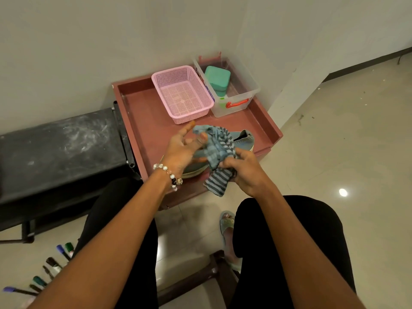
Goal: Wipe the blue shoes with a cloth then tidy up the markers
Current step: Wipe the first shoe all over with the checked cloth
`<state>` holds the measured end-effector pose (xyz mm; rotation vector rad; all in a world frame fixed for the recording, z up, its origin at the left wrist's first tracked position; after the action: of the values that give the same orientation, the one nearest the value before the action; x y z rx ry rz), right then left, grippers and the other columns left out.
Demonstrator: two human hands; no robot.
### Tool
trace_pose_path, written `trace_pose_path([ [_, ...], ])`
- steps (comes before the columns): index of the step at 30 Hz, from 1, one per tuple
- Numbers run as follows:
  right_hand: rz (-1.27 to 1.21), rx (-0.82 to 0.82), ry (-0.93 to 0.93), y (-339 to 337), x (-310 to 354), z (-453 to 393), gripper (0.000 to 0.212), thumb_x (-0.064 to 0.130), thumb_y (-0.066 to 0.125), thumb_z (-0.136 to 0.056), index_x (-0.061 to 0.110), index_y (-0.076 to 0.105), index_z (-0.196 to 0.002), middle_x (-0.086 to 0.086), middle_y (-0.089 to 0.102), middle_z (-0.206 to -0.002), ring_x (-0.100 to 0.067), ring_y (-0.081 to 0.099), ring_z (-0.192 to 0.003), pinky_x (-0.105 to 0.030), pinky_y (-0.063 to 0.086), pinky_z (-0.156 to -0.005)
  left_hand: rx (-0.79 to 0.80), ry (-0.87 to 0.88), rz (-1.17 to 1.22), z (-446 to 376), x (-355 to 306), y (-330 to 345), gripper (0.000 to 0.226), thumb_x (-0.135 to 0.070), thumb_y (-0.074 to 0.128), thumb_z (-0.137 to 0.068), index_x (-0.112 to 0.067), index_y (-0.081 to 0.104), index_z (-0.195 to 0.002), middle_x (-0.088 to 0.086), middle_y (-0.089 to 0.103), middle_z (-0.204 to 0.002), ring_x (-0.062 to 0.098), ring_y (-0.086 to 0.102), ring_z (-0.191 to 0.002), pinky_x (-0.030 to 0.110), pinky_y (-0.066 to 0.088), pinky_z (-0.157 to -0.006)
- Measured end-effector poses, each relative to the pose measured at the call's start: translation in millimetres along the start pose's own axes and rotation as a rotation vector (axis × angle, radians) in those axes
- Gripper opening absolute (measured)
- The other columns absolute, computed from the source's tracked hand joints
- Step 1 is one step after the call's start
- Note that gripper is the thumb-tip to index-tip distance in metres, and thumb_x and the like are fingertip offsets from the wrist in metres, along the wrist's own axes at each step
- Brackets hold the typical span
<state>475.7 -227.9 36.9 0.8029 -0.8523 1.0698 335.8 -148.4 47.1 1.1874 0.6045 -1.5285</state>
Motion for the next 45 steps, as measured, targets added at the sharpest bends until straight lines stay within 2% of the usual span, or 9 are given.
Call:
trace_pose_path([
  [5,-0.272,0.15,0.187,0,2,7,0.042,-0.005,0.034,-0.076,-0.002,0.058,-0.11,-0.017,0.066,-0.093,-0.028,0.064,-0.079,-0.042,0.055,-0.071,0.34,0.035,-0.478,2,15,5,0.126,-0.044,0.08,-0.058,-0.023,-0.001,-0.153,-0.007,0.044,-0.133,0.007,0.043,-0.125,0.02,0.034,-0.104],
  [8,-0.317,0.142,0.24,2,1,7,0.052,-0.005,0.027,-0.076,-0.005,0.056,-0.119,-0.02,0.066,-0.103,-0.031,0.065,-0.085,-0.042,0.056,-0.076,0.305,0.045,-0.58,-1,27,4,0.13,-0.034,0.086,-0.055,-0.025,0.002,-0.153,0.002,0.042,-0.145,0.015,0.041,-0.133,0.032,0.031,-0.114],
  [12,-0.405,0.002,0.263,1,0,6,0.045,-0.003,0.026,-0.078,-0.001,0.062,-0.106,-0.016,0.071,-0.092,-0.028,0.068,-0.08,-0.038,0.054,-0.074,0.186,0.1,-0.675,-1,19,5,0.11,-0.02,0.085,-0.067,-0.028,0.016,-0.151,-0.005,0.054,-0.126,0.011,0.052,-0.118,0.028,0.04,-0.104],
  [18,-0.469,-0.027,0.326,-3,-4,7,0.032,0.017,0.037,-0.092,0.001,0.063,-0.103,-0.016,0.072,-0.091,-0.031,0.067,-0.084,-0.043,0.052,-0.081,0.013,0.042,-0.358,-1,25,4,0.056,-0.013,0.064,-0.089,-0.012,0.042,-0.141,-0.005,0.063,-0.047,-0.006,0.055,-0.047,0.017,0.047,-0.058],
  [21,-0.451,0.068,0.322,7,-3,9,0.041,0.029,0.059,-0.09,-0.001,0.06,-0.118,-0.023,0.066,-0.113,-0.035,0.066,-0.1,-0.05,0.051,-0.089,-0.078,0.037,-0.28,-1,28,4,0.05,-0.014,0.065,-0.089,-0.01,0.048,-0.136,-0.009,0.064,-0.049,0.009,0.063,-0.058,0.032,0.055,-0.066],
  [27,-0.446,-0.116,0.274,-13,-3,8,0.045,0.003,0.066,-0.08,-0.008,0.055,-0.122,-0.022,0.07,-0.096,-0.032,0.071,-0.08,-0.041,0.057,-0.059,-0.274,-0.061,0.02,1,26,-7,0.046,-0.009,0.069,-0.085,-0.01,0.055,-0.129,0.011,0.071,-0.087,0.027,0.069,-0.087,0.043,0.057,-0.08],
  [34,-0.517,-0.076,0.403,-12,-7,25,0.036,0.017,0.066,-0.083,-0.002,0.063,-0.114,-0.025,0.066,-0.11,-0.036,0.068,-0.094,-0.05,0.057,-0.075,0.082,-0.027,-0.275,6,23,3,0.062,-0.008,0.07,-0.084,-0.017,0.042,-0.139,0.005,0.065,-0.074,0.015,0.064,-0.073,0.022,0.056,-0.065],
  [38,-0.366,-0.473,0.378,-55,1,32,0.021,-0.004,0.072,-0.071,-0.006,0.064,-0.09,-0.023,0.071,-0.079,-0.034,0.07,-0.063,-0.046,0.057,-0.051,-0.121,-0.029,-0.581,-3,36,-12,0.042,-0.019,0.066,-0.089,-0.009,0.054,-0.127,0.006,0.068,-0.08,0.02,0.063,-0.062,0.034,0.055,-0.064],
  [45,-0.093,-1.022,-0.115,-104,14,23,0.04,0.002,0.071,-0.076,0.006,0.057,-0.112,-0.004,0.064,-0.098,-0.023,0.067,-0.087,-0.035,0.057,-0.076,-0.001,0.492,-1.238,-27,40,12,0.047,-0.022,0.064,-0.088,-0.007,0.054,-0.131,0.011,0.058,-0.127,0.03,0.052,-0.118,0.038,0.039,-0.1],
])
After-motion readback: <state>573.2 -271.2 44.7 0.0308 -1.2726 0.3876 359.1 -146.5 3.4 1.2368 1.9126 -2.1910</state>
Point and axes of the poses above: each hand's wrist, its own z-axis away from the middle knuckle, its own y-axis out of the palm, x = y × z, the point moved 3 cm from there along -z, towards the middle knuckle
